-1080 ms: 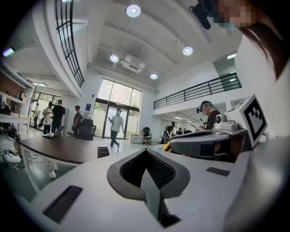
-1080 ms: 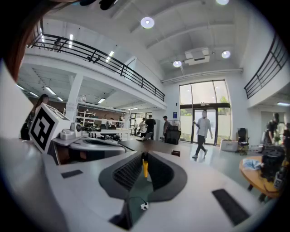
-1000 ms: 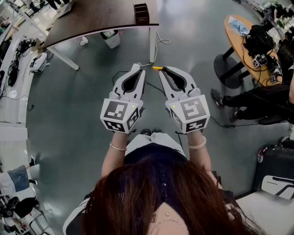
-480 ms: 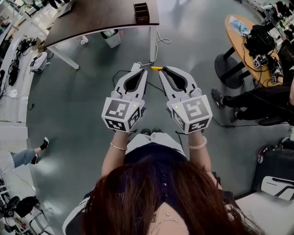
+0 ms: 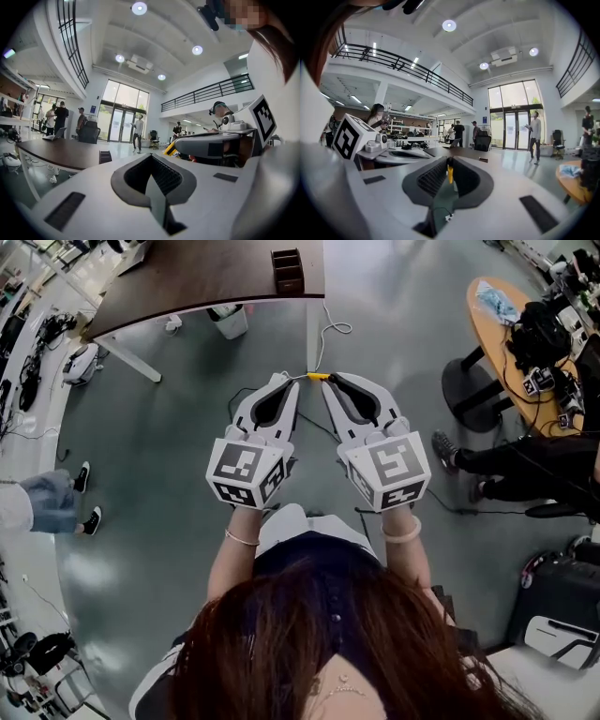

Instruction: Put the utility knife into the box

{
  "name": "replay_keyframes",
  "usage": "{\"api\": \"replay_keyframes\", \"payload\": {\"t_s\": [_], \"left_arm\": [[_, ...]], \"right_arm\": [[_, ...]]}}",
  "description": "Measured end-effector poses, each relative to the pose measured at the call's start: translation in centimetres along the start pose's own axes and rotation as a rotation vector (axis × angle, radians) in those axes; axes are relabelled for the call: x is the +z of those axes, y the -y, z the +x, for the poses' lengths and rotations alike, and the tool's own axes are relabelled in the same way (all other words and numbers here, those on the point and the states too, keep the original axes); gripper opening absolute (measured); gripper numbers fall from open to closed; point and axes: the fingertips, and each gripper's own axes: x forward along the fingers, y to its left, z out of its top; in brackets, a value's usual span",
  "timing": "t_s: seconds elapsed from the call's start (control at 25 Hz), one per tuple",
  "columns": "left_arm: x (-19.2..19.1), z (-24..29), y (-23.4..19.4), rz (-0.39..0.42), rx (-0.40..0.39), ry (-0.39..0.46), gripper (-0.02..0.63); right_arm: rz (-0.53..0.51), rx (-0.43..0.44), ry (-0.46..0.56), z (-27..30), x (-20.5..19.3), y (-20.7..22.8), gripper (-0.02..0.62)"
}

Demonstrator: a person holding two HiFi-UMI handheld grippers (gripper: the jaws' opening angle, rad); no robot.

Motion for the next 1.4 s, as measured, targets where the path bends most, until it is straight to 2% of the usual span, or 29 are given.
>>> {"api": "replay_keyframes", "payload": {"t_s": [0.28, 0.92, 1.2, 1.4], "left_arm": [[-0.5, 5.0, -2.8, -0.003, 0.018, -0.029, -0.008], [2.1, 19.8, -17.7, -0.006, -0.025, -0.037, -0.008], [1.3, 25.5, -21.8, -0.026, -0.025, -0.065, -0.008], [0.2, 30.3, -25.2, -0.040, 0.001, -0.088, -0.008]], "right_arm": [[0.017, 0.017, -0.009, 4.4, -0.6, 4.0, 0.049], [0.007, -0.029, -0.039, 23.1, 1.3, 13.7, 0.049], [0.034, -0.044, -0.064, 28.5, 0.2, 18.3, 0.049], [0.040, -0.014, -0.084, 33.5, -0.9, 22.1, 0.049]]}}
